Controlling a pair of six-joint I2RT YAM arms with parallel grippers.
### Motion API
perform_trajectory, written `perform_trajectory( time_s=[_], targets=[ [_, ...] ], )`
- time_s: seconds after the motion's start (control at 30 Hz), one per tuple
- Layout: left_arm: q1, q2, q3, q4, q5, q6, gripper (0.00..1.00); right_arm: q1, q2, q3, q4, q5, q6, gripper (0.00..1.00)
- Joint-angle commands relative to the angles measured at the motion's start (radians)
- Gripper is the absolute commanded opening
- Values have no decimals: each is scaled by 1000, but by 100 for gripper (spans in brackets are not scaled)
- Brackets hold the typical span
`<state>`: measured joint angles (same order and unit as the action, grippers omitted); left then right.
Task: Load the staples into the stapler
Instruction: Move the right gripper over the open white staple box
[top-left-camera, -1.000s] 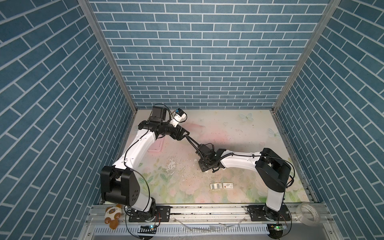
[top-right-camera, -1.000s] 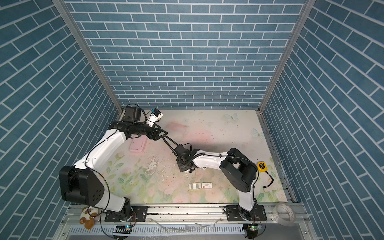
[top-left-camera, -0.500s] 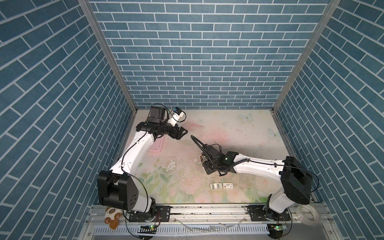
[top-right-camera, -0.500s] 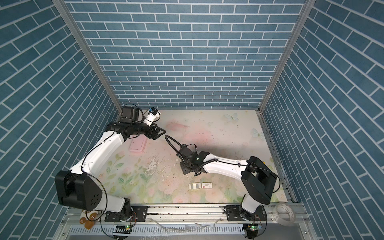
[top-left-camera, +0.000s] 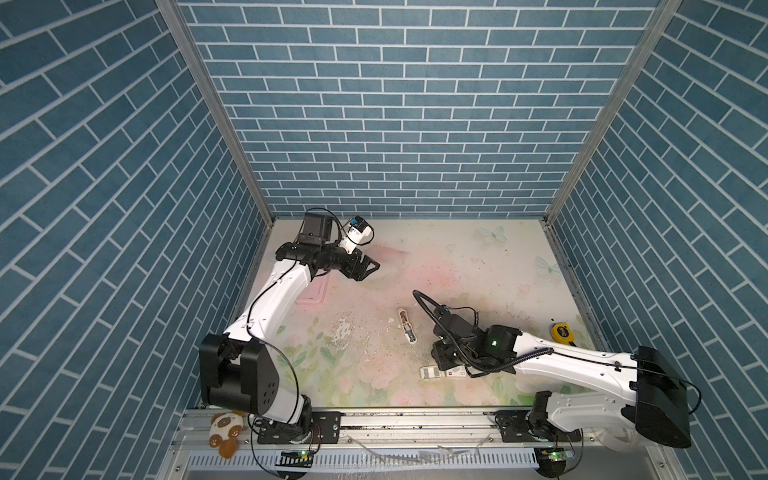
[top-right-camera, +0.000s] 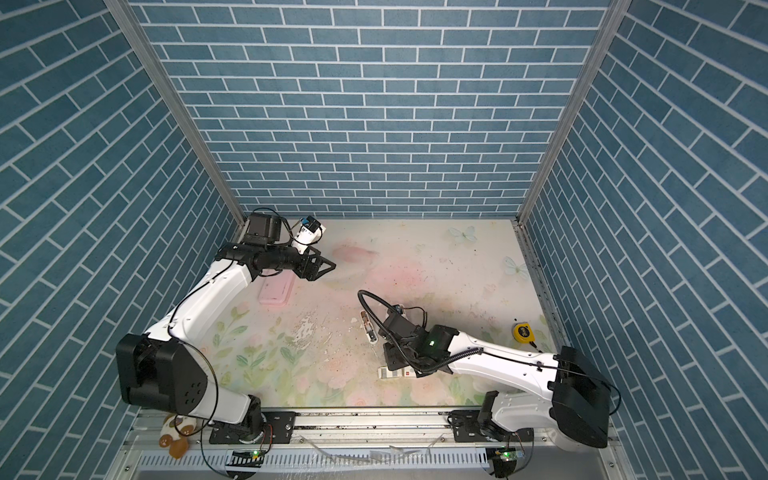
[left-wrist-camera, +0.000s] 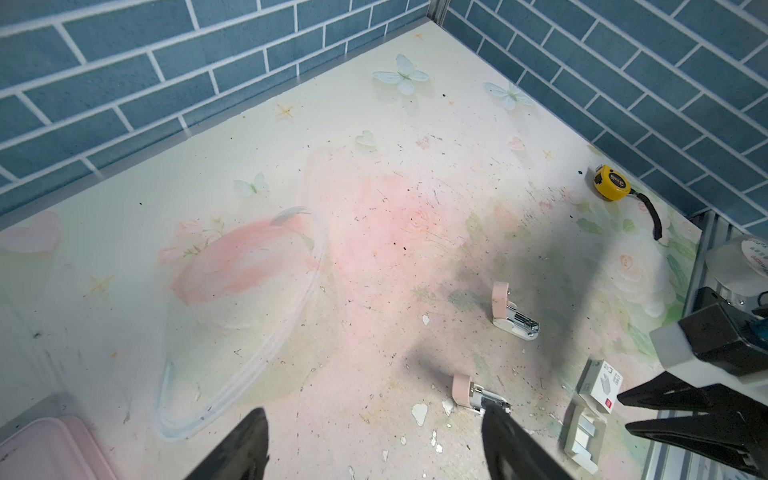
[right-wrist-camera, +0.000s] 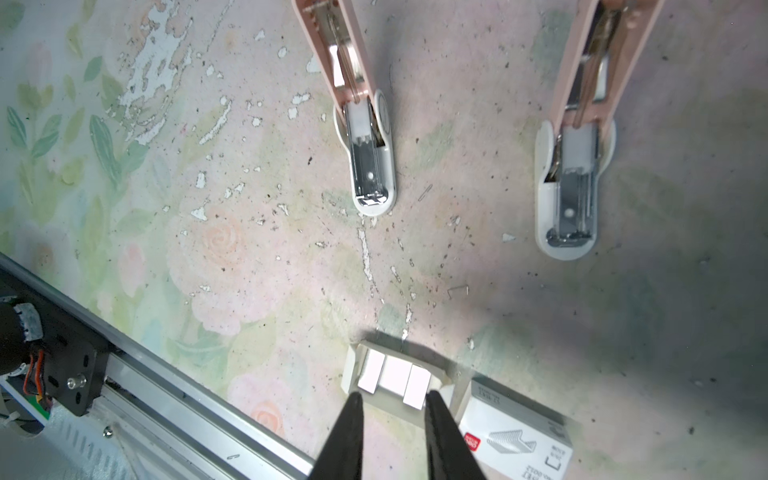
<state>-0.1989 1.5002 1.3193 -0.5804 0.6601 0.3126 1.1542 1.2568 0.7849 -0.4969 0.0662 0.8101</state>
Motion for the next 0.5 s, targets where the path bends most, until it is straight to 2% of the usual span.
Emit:
perform_trajectory(
  time_s=[0.0, 0.3, 0.47],
  targets=[
    [-10, 14, 1, 7, 33, 17, 82, 24, 18, -7, -14, 19, 98, 26],
    [-39, 29, -12, 10, 39, 29, 82, 71, 165, 44, -32, 39, 146, 26],
    [-48, 32, -21, 18, 41, 24, 82, 85, 196, 48, -40, 53, 172, 27]
  ],
)
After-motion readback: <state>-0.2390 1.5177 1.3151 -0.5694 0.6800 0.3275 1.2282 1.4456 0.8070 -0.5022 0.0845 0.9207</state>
